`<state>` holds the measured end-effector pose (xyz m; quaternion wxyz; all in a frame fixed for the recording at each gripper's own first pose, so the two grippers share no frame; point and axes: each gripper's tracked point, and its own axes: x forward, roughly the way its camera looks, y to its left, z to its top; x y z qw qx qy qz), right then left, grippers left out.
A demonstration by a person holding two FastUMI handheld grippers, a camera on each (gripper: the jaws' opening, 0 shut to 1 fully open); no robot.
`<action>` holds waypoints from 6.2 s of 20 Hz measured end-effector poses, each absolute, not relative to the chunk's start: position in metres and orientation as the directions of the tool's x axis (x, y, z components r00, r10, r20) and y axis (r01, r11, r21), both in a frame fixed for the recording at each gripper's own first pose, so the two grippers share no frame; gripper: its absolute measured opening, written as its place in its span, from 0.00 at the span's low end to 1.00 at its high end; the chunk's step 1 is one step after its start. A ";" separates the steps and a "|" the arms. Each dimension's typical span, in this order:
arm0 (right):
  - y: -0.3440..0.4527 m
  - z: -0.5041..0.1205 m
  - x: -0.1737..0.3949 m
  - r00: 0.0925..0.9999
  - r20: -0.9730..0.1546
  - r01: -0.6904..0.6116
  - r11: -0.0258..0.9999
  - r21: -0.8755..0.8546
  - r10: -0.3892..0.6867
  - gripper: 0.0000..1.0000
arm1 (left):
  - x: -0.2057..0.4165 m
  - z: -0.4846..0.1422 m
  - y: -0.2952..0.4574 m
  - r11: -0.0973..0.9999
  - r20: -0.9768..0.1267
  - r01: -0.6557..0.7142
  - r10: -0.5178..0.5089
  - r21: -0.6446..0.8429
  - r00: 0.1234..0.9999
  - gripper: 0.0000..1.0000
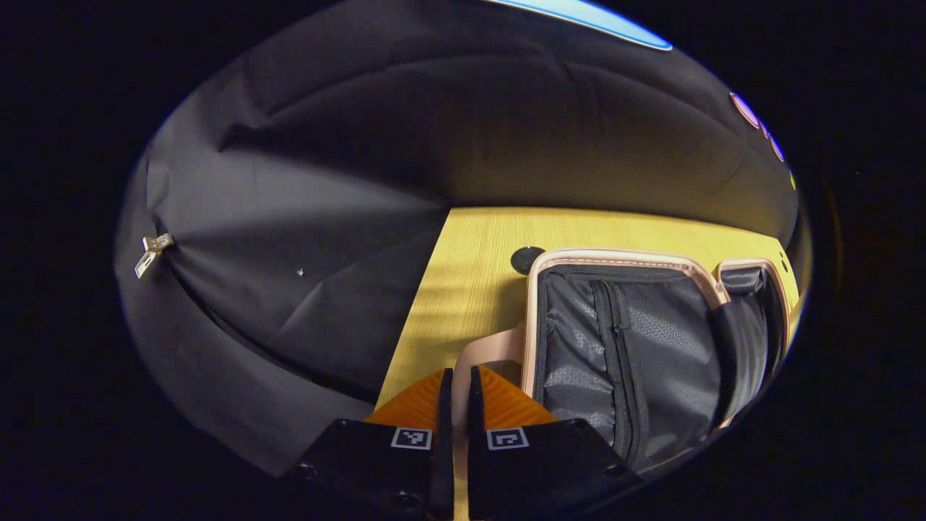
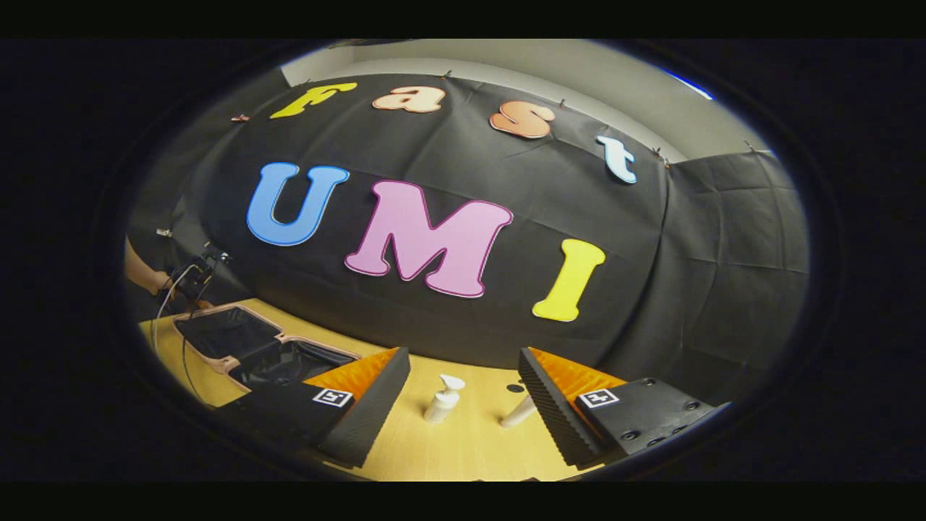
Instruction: First open the suitcase, pack the skin care products into it, and then close the suitcase.
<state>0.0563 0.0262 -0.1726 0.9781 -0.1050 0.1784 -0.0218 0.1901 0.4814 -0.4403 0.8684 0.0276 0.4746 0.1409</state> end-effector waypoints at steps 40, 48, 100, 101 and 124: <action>-0.194 -0.382 0.046 0.881 -0.466 0.063 0.997 -0.052 -0.080 0.97 | 0.166 -0.364 -0.184 0.994 -0.346 -0.035 -0.004 -0.106 0.938 0.95; -0.195 -0.423 0.041 0.840 -0.537 0.090 0.996 -0.003 -0.077 0.97 | 0.199 -0.421 -0.228 0.997 -0.421 0.051 -0.073 -0.063 0.904 0.95; -0.083 -0.438 0.128 0.828 -0.560 -0.002 0.999 0.042 0.025 0.37 | 0.212 -0.352 -0.125 0.986 -0.492 0.052 -0.126 -0.161 0.862 0.64; -0.065 -0.429 0.128 0.832 -0.553 -0.013 0.998 0.063 0.046 0.33 | 0.210 -0.343 -0.109 0.987 -0.491 0.040 -0.113 -0.157 0.864 0.64; 0.180 -0.381 0.107 0.760 -0.545 -0.177 0.919 0.351 0.354 0.37 | 0.213 -0.500 0.099 0.998 -0.940 -0.009 -0.048 -0.054 0.338 0.65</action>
